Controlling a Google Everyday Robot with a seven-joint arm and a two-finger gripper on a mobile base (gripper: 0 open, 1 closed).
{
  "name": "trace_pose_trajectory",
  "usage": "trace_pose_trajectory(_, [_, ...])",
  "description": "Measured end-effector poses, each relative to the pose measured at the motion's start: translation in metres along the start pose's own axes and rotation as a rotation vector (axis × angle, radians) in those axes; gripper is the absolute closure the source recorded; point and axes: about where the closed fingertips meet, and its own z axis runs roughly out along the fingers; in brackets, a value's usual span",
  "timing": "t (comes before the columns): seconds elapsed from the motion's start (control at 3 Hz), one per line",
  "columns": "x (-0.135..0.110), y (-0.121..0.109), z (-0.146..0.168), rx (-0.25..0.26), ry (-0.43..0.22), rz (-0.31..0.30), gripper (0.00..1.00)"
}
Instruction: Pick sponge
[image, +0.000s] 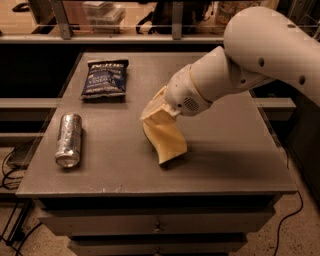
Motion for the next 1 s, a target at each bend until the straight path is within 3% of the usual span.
trace_pose_trajectory(0.67, [-0.03,-0.01,-0.036,0.058,-0.108,-0.063,1.0])
trace_pose_trajectory(1.0, [-0.058,-0.024,-0.078,0.127,-0.174,-0.144,1.0])
